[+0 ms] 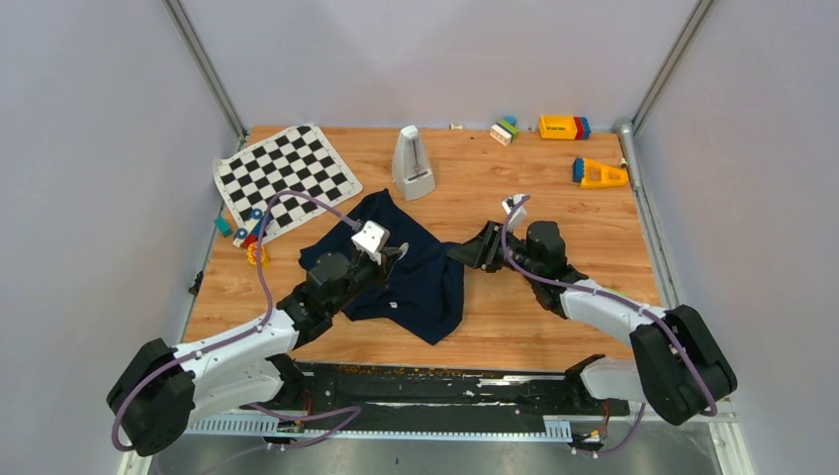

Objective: Remove the brooch from the garment

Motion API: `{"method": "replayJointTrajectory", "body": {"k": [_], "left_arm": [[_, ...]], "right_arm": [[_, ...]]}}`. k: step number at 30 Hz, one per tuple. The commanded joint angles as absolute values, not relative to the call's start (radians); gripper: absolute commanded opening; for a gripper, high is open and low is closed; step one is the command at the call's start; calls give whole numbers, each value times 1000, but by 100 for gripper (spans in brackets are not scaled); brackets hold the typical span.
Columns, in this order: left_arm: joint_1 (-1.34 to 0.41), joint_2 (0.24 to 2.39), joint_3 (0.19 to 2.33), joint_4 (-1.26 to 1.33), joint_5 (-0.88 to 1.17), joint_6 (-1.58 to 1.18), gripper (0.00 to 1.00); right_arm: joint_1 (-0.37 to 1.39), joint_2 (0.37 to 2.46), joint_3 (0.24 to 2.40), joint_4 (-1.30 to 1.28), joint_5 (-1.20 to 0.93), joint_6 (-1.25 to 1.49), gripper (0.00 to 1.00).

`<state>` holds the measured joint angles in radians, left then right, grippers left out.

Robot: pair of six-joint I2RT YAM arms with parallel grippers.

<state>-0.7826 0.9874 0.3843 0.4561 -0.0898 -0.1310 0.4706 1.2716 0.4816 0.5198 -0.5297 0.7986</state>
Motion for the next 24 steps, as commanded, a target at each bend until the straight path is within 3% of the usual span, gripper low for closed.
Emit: {"method": "replayJointTrajectory", "body": {"k": [1,5,9,11,13,15,24], "left_arm": [[-721,965,375,455,-99,-200,0],[-662,941,350,479,-29,-255,0],[-637,914,334,502,20,-283,0],[-629,910,322,519,33,-285,0],[-621,914,300,559,44,-283,0],[-617,925,283,602,62,-280,0],[-615,930,270,685,146,-337,0]], "right_arm": [[476,1226,519,504,-466,758,48],[478,1208,520,493,-449,740,71],[499,1199,543,459,-434,705,75],[517,1193,545,447,-404,695,83],[534,1192,547,452,-389,690,85],[550,1196,558,449,-371,691,99],[571,1169,483,643,-372,703,100]]}}
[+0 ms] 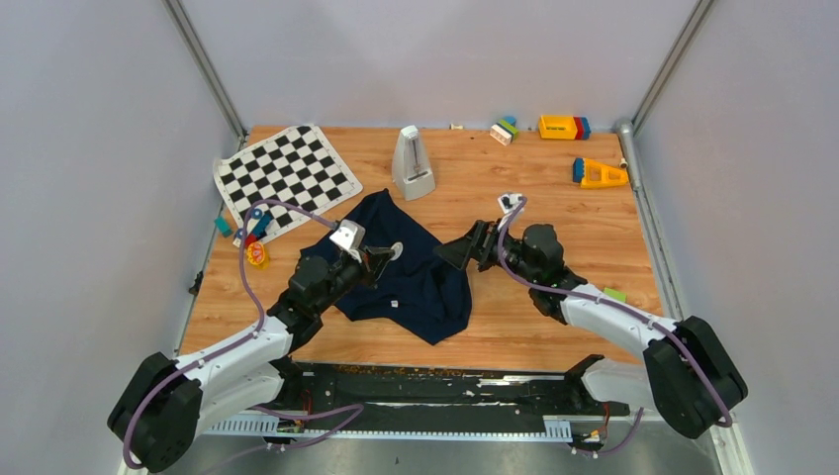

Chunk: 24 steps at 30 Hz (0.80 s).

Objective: Remove the brooch from the garment

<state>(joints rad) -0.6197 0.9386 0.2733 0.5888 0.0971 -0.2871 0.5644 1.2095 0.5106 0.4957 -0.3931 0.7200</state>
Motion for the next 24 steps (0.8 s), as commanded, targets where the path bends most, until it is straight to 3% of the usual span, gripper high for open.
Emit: {"method": "replayJointTrajectory", "body": {"k": [1,11,21,24], "left_arm": [[-613,930,269,693,158,-344,0],[-612,902,263,747,251,-401,0],[-611,941,252,933,448,-501,0],[-612,974,252,992,511,-532,0]], "right_arm": [[571,1170,478,649,-364,689,100],[574,1177,446,722,-516,515,94],[574,1222,457,815,-706,512,64],[574,1220,451,834,-717,515,61]]}}
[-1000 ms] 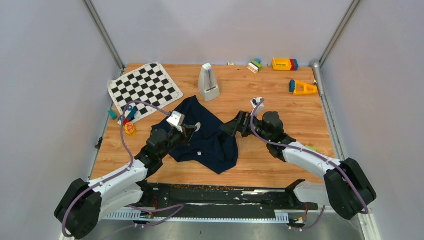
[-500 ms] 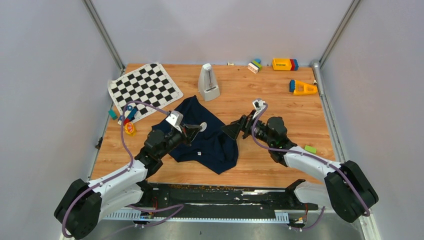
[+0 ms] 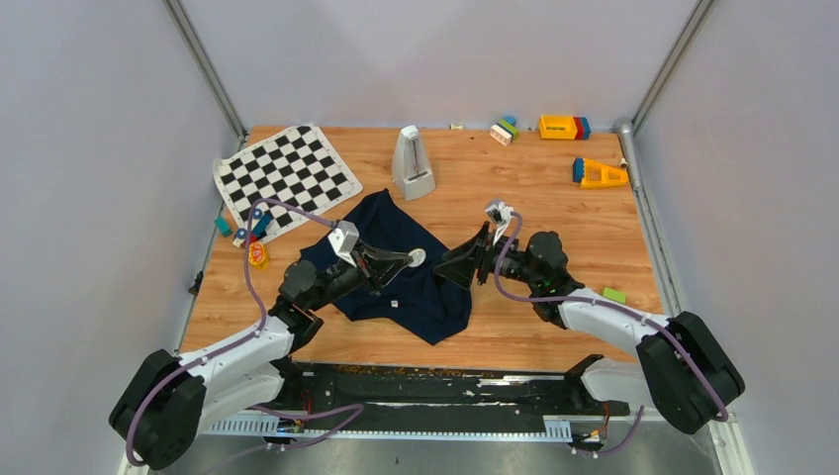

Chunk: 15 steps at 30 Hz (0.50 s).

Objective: Remove the brooch from the garment

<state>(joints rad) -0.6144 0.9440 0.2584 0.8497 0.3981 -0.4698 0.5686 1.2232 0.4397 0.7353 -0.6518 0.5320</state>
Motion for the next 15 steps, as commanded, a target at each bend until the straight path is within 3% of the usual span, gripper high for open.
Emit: {"method": "replayJointTrajectory", "body": {"k": [1,15], "left_arm": [[-611,982,253,1023,525,-548,0],[-611,1101,278,1155,640,-613,0]], "right_arm": [[574,1220,450,843,-726,518,60],[592,1223,453,875,-789,523,56]]}}
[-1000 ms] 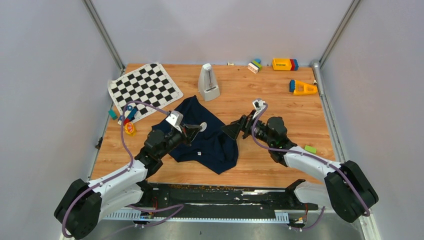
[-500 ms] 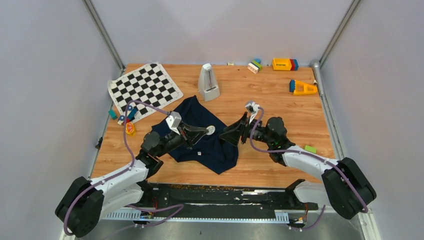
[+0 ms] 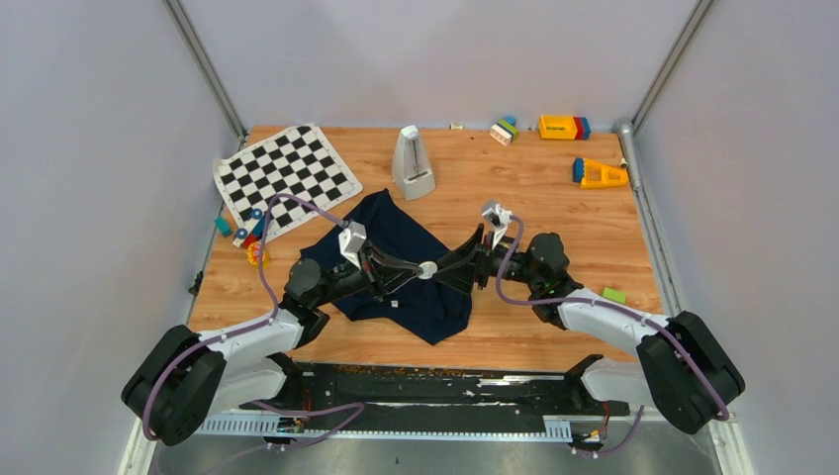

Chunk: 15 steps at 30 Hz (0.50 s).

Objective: Remove the brooch from the garment

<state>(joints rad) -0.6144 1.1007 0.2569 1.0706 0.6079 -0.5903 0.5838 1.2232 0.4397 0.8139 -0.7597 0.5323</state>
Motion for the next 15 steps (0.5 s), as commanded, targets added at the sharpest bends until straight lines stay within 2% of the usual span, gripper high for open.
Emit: {"method": "replayJointTrajectory", "body": {"k": [1,7,15], "left_arm": [[-611,1101,279,1157,640,-615,0],[-611,1084,277,1151,640,-615,0],[-611,1075,275,1163,663,-614,0]], "right_arm": [[592,1220,451,875,-787,522,56],[593,1207,439,890,-795,519,65],[601,1230,455,886,-812,516,59]]}}
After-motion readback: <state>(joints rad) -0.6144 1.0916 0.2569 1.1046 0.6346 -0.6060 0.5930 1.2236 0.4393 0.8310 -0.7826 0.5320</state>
